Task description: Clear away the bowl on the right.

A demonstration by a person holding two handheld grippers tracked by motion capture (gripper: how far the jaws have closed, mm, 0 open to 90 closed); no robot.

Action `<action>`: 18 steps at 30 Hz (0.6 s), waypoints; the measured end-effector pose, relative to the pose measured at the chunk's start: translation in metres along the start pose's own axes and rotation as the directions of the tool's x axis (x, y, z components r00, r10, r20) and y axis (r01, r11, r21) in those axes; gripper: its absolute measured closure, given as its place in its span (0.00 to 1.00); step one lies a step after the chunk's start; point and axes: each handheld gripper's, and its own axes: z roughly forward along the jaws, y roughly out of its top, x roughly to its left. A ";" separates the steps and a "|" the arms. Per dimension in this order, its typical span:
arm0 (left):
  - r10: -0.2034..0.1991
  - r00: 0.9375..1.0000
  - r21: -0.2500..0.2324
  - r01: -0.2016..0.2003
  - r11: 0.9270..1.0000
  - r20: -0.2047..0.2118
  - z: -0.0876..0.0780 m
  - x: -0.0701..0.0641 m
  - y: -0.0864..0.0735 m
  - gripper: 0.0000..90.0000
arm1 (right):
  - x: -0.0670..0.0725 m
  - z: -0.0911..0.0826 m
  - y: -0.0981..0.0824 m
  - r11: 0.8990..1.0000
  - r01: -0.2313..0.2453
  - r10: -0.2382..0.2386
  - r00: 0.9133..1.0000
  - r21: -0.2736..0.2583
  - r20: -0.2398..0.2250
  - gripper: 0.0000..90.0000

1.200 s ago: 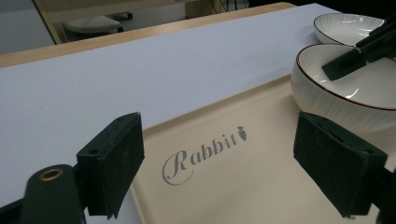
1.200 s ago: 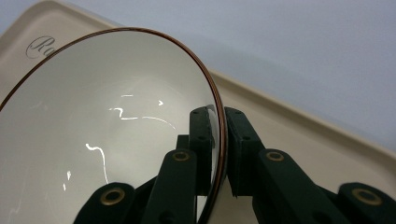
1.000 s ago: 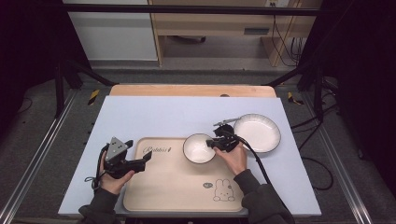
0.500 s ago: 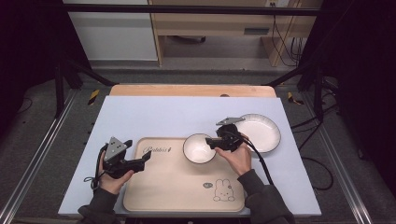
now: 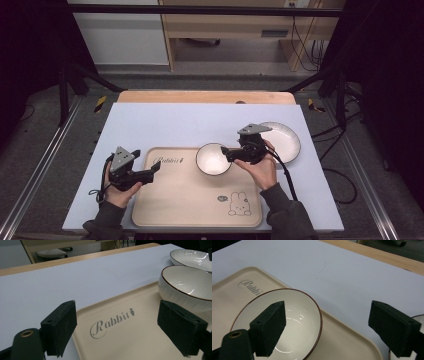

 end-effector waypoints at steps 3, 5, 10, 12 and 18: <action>-0.004 1.000 -0.002 0.004 1.000 -0.001 -0.001 0.001 0.000 0.17 | 0.001 -0.005 0.000 1.000 0.007 -0.007 1.000 -0.021 0.002 0.15; -0.008 1.000 -0.002 0.008 1.000 -0.002 -0.001 0.002 0.000 0.17 | 0.000 -0.010 -0.005 0.995 -0.014 0.015 1.000 -0.097 0.004 0.17; -0.011 1.000 -0.005 0.011 1.000 -0.004 -0.002 0.003 0.000 0.17 | -0.004 -0.022 -0.009 0.993 -0.021 0.023 1.000 -0.113 0.015 0.15; -0.013 1.000 -0.005 0.013 1.000 -0.005 -0.002 0.003 0.000 0.17 | -0.006 -0.028 -0.011 0.992 -0.023 0.025 1.000 -0.123 0.014 0.13; -0.015 1.000 -0.003 0.015 1.000 -0.009 -0.003 0.005 -0.001 0.16 | -0.011 -0.045 -0.021 0.984 -0.023 0.032 0.998 -0.179 0.045 0.09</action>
